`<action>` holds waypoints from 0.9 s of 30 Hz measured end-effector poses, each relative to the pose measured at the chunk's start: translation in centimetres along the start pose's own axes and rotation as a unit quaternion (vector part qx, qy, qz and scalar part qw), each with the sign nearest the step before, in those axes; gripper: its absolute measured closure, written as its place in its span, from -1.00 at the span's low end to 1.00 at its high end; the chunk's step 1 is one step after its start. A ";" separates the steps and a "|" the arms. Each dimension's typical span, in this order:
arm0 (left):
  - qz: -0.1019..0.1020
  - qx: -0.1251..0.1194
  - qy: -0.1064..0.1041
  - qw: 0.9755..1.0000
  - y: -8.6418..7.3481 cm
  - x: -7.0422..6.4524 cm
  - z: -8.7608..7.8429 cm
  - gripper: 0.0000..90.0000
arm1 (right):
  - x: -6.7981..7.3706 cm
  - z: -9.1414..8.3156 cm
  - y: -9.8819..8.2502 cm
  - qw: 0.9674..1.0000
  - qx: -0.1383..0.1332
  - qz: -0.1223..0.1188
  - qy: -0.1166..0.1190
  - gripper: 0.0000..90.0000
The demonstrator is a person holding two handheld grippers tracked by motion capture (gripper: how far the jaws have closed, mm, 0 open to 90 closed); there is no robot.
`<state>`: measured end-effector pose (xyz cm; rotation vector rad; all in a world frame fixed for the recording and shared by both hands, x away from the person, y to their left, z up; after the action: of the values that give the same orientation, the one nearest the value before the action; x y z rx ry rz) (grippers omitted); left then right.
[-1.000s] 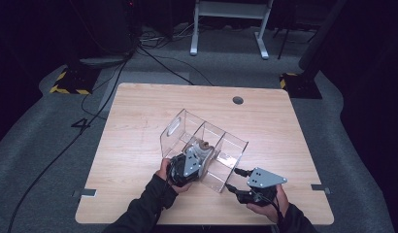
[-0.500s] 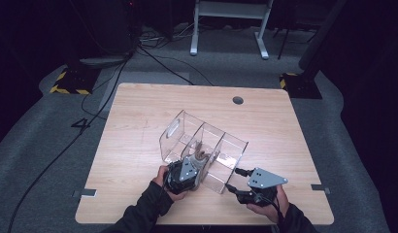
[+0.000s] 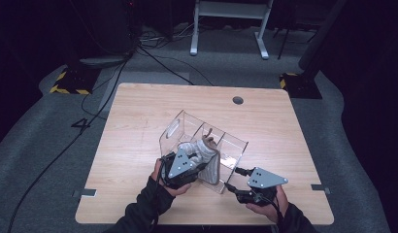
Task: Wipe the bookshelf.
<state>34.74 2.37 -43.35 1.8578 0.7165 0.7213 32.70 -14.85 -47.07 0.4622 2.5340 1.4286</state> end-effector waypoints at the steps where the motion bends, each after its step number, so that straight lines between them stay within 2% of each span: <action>1: 0.004 -0.005 -0.003 1.000 0.5 -0.4 0.0 0.41 | 0.0 0.0 0.1 1.000 -0.001 0.004 0.002 -0.08; 3: 0.014 -0.007 -0.006 1.000 1.0 -1.6 0.5 0.41 | 0.1 0.1 0.3 1.000 -0.003 0.002 0.004 -0.08; 6: 0.007 0.001 -0.011 1.000 0.4 -2.5 1.5 0.41 | 0.1 0.1 0.2 1.000 -0.002 0.001 0.004 -0.08; 9: 0.015 0.004 -0.004 1.000 0.2 -2.9 1.7 0.41 | 0.1 0.1 0.3 1.000 -0.004 0.001 0.008 -0.08; 14: 0.014 0.006 -0.007 1.000 -0.6 -3.5 2.3 0.42 | 0.2 0.0 0.3 1.000 -0.008 -0.001 0.012 -0.08; 15: 0.026 0.009 0.000 1.000 -0.6 -3.9 2.3 0.42 | 0.1 0.0 0.3 1.000 -0.007 0.000 0.012 -0.08; 19: 0.021 0.012 -0.013 1.000 -1.2 -4.7 2.8 0.42 | 0.3 0.0 0.5 1.000 -0.006 -0.006 0.013 -0.06; 22: 0.012 0.022 -0.038 0.999 -1.6 -5.4 3.2 0.43 | 0.1 -0.1 0.3 1.000 -0.008 -0.003 0.018 -0.04; 27: -0.004 0.034 -0.056 0.998 -2.8 -5.5 3.8 0.45 | 0.1 -0.1 0.1 1.000 -0.004 -0.005 0.021 -0.10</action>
<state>33.58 -2.91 -48.21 1.9404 0.6834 0.5875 32.58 -14.81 -46.93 0.4218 2.5583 1.4578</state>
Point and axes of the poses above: each handheld gripper's, and its own axes: z roughly forward along the jaws, y roughly out of its top, x roughly to its left, the point moved 7 cm from there along z, roughly forward along the jaws, and after that the axes turned 14 degrees about y, right-handed, at the moved point
